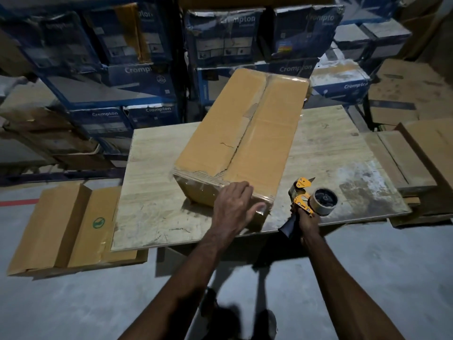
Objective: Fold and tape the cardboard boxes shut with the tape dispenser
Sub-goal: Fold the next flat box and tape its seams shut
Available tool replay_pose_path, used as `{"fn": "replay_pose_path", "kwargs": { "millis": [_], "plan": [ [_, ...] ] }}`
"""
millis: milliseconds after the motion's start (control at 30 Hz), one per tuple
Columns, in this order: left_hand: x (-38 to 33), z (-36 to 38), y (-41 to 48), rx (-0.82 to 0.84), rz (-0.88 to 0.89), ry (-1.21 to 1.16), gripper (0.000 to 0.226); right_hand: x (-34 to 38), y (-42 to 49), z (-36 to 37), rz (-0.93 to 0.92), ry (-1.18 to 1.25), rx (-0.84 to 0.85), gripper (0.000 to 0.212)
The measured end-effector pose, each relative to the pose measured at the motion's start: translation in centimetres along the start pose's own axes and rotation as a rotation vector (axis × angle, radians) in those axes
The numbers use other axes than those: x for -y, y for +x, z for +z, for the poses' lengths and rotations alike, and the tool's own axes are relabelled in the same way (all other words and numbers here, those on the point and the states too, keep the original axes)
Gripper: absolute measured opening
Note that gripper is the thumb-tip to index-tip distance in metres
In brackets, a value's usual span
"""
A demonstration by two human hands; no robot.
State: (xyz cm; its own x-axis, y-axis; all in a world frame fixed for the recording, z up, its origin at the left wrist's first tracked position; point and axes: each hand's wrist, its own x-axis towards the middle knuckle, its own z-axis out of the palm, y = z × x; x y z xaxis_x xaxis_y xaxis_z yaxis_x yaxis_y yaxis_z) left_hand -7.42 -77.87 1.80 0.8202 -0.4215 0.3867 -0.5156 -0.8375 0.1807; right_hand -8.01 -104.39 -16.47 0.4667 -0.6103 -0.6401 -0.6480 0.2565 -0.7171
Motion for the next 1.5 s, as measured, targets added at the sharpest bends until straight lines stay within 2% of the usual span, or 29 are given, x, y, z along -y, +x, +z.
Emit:
{"fn": "replay_pose_path", "kwargs": {
  "millis": [67,133,233,300,333,400,467,533,633,867,1033,1233,1333,1433,1500],
  "plan": [
    [0.7,-0.8,0.0,0.038,0.027,-0.064,0.059,3.1,-8.5,-1.1,-0.054,-0.094,-0.165,0.065],
    [2.8,-2.4,-0.8,0.070,0.087,-0.131,0.066,3.9,-13.3,-2.2,-0.269,-0.119,-0.223,0.052],
    [8.9,-6.5,-1.5,0.054,0.107,-0.300,0.051,4.5,-17.3,-3.7,-0.710,-0.314,-0.143,0.054],
    [14.1,-8.6,-0.8,-0.008,-0.004,-0.244,0.041,5.7,-18.7,-4.5,-0.930,-0.491,-0.052,0.059],
    [16.8,-9.5,0.1,0.005,-0.085,-0.201,0.046,6.7,-19.4,-4.7,-1.021,-0.584,-0.008,0.064],
    [21.7,-10.5,1.9,0.160,-0.134,-0.150,0.063,8.5,-20.2,-4.5,-1.146,-0.823,0.066,0.080],
    [24.8,-10.5,3.3,0.374,0.030,-0.076,0.074,10.0,-20.2,-3.7,-1.234,-1.041,0.108,0.093],
    [25.8,-10.0,4.1,0.499,0.154,-0.067,0.078,11.0,-19.9,-2.7,-1.306,-1.180,0.146,0.097],
    [25.7,-9.4,5.1,0.463,0.181,-0.130,0.071,11.7,-18.9,-1.6,-1.317,-1.294,0.153,0.097],
    [26.6,-8.1,5.8,0.503,0.195,-0.230,0.058,12.3,-17.9,-1.4,-1.355,-1.183,0.212,0.070],
    [26.5,-7.1,4.8,0.410,0.166,-0.325,0.047,12.4,-17.2,-1.0,-1.392,-1.148,0.178,0.064],
    [24.8,-5.5,2.9,0.282,0.156,-0.318,0.050,13.2,-15.8,-1.9,-1.460,-1.141,0.150,0.070],
    [24.0,-5.6,2.4,0.274,0.178,-0.326,0.050,13.5,-15.6,-2.3,-1.458,-1.126,0.164,0.074],
    [23.5,-6.0,2.1,0.305,0.167,-0.234,0.061,14.0,-16.2,-2.8,-1.336,-1.331,0.246,0.095],
    [23.0,-7.0,1.8,0.349,0.204,-0.257,0.063,14.0,-17.2,-3.5,-1.282,-1.407,0.293,0.108]
  ]
}}
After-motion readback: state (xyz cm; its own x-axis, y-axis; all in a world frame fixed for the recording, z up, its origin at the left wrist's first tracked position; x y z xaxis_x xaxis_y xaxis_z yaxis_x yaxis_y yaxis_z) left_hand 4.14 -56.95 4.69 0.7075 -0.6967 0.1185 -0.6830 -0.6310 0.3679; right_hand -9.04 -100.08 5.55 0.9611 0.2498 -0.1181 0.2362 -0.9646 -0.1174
